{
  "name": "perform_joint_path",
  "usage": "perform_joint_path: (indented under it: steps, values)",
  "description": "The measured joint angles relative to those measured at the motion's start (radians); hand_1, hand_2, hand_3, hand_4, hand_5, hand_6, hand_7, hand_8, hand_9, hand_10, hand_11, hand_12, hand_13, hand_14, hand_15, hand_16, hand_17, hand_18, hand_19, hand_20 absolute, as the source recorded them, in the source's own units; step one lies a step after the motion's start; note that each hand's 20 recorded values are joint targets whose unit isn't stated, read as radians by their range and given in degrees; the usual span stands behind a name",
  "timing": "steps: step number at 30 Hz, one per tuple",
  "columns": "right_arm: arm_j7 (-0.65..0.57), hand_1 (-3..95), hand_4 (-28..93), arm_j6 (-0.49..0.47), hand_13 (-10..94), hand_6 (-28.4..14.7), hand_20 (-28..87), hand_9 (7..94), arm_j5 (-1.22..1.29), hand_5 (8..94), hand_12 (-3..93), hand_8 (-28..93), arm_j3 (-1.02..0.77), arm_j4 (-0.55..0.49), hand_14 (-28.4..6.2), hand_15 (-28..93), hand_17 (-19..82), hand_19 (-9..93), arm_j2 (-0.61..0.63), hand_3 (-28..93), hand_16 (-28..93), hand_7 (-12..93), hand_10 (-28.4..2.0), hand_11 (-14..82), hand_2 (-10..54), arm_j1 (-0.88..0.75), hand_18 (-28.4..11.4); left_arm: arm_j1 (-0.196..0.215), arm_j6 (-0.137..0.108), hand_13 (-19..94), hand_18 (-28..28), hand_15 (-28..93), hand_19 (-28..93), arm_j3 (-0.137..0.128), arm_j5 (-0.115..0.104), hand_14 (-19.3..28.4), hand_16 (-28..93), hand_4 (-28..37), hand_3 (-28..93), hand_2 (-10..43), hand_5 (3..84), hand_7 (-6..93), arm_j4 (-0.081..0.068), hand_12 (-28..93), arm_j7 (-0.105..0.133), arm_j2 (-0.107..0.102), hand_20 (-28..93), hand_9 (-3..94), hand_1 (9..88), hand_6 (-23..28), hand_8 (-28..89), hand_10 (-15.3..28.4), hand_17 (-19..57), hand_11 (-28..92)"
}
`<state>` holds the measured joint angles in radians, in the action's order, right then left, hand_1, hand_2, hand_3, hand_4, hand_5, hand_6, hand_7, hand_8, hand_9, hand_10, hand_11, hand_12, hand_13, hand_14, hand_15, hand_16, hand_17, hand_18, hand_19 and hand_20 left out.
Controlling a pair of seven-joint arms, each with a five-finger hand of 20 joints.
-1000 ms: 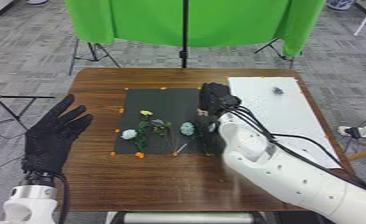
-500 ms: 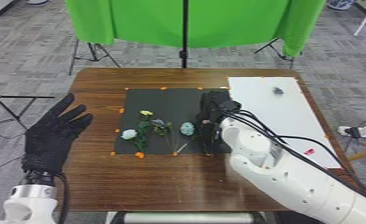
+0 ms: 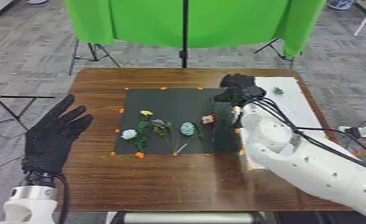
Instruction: Arrange flowers
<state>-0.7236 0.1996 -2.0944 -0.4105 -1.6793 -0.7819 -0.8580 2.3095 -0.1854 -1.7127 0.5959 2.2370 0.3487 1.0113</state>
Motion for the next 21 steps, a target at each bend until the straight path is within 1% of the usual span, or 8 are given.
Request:
perform_joint_path:
  steps: [3, 5, 6, 9, 10, 13, 16, 21]
  values:
    - [-0.035, 28.2, -28, 0.008, 53, -0.7, 53, 52.6, 0.090, 48.3, 13.5, -13, 0.025, 0.088, -14.1, 73, 25, 93, 0.025, 80, 9, 14, -18.9, 16.9, -9.5, 0.068, -23.9, -0.002, -0.008, 28, 28.4, 52, 53, 0.017, -0.003, 27.7, -8, -23.7, 80, 6.4, 37.2, 12.8, -0.001, 11, 0.023, -0.009, 24, 35.9, 24.4, 8.7, -10, 19.7, -5.5, 24]
    - [-0.052, 28.4, -28, -0.011, 52, -0.5, 53, 50.8, 0.106, 46.5, 13.4, -12, 0.022, 0.147, -14.1, 73, 25, 93, 0.036, 80, 8, 13, -19.1, 15.9, -9.5, 0.097, -23.6, -0.002, -0.008, 28, 28.4, 52, 53, 0.020, -0.003, 27.7, -8, -23.7, 80, 6.4, 37.0, 12.7, -0.001, 11, 0.030, -0.014, 23, 35.7, 24.4, 8.6, -10, 19.7, -5.6, 24]
    - [-0.062, 28.4, -28, -0.023, 51, -0.3, 52, 50.1, 0.110, 45.7, 13.3, -12, 0.018, 0.173, -14.1, 72, 25, 93, 0.042, 80, 8, 14, -19.2, 15.6, -9.5, 0.108, -23.4, -0.003, -0.005, 28, 28.4, 52, 53, 0.018, -0.001, 27.6, -8, -23.7, 80, 6.4, 37.0, 12.7, -0.001, 11, 0.028, -0.014, 23, 35.7, 24.4, 8.6, -10, 19.7, -5.6, 23]
    - [-0.098, 28.2, -28, -0.073, 51, 0.3, 52, 48.4, 0.122, 43.2, 13.2, -12, -0.031, 0.231, -14.2, 72, 24, 93, 0.049, 80, 7, 13, -19.7, 14.7, -9.5, 0.116, -23.3, -0.002, 0.006, 27, 28.4, 52, 53, 0.009, 0.006, 27.6, -8, -23.5, 80, 6.3, 37.0, 12.6, -0.001, 11, 0.004, -0.010, 23, 35.6, 24.3, 8.7, -10, 19.7, -5.6, 23]
    - [-0.112, 28.2, -28, -0.093, 52, 0.5, 52, 48.4, 0.125, 42.7, 13.3, -12, -0.055, 0.245, -13.8, 73, 24, 93, 0.049, 80, 8, 13, -19.6, 14.6, -9.5, 0.114, -23.3, -0.002, 0.009, 27, 28.4, 52, 53, 0.009, 0.007, 27.6, -8, -23.5, 80, 6.2, 37.0, 12.5, -0.002, 11, -0.001, -0.009, 23, 35.6, 24.3, 8.7, -10, 19.7, -5.7, 23]
    - [-0.135, 28.2, -28, -0.149, 53, 1.1, 52, 48.6, 0.138, 41.8, 13.4, -12, -0.111, 0.273, -13.7, 74, 24, 93, 0.045, 80, 7, 14, -19.4, 14.5, -9.5, 0.103, -23.2, -0.006, 0.013, 27, 28.4, 52, 53, 0.015, 0.007, 27.6, -8, -23.6, 80, 6.1, 36.9, 12.5, -0.007, 11, -0.005, -0.006, 23, 35.5, 24.2, 8.7, -10, 19.7, -5.7, 23]
    - [-0.134, 28.3, -28, -0.176, 52, 1.7, 53, 48.6, 0.140, 41.0, 13.3, -13, -0.128, 0.285, -13.8, 75, 24, 93, 0.041, 80, 7, 14, -19.2, 14.4, -9.5, 0.088, -23.1, -0.021, 0.016, 27, 28.4, 52, 53, 0.026, 0.006, 27.6, -8, -23.6, 80, 6.0, 36.9, 12.6, -0.017, 11, -0.006, -0.006, 23, 35.5, 24.2, 8.7, -10, 19.7, -5.7, 23]
    - [-0.124, 28.3, -28, -0.239, 51, 2.4, 53, 47.7, 0.135, 39.1, 13.3, -13, -0.169, 0.302, -13.9, 74, 23, 93, 0.015, 81, 7, 14, -19.2, 13.8, -9.5, 0.038, -23.1, -0.036, 0.021, 27, 28.4, 52, 53, 0.027, 0.006, 27.6, -8, -23.6, 80, 6.0, 36.9, 12.6, -0.025, 11, -0.014, -0.002, 23, 35.5, 24.3, 8.6, -10, 19.7, -5.7, 23]
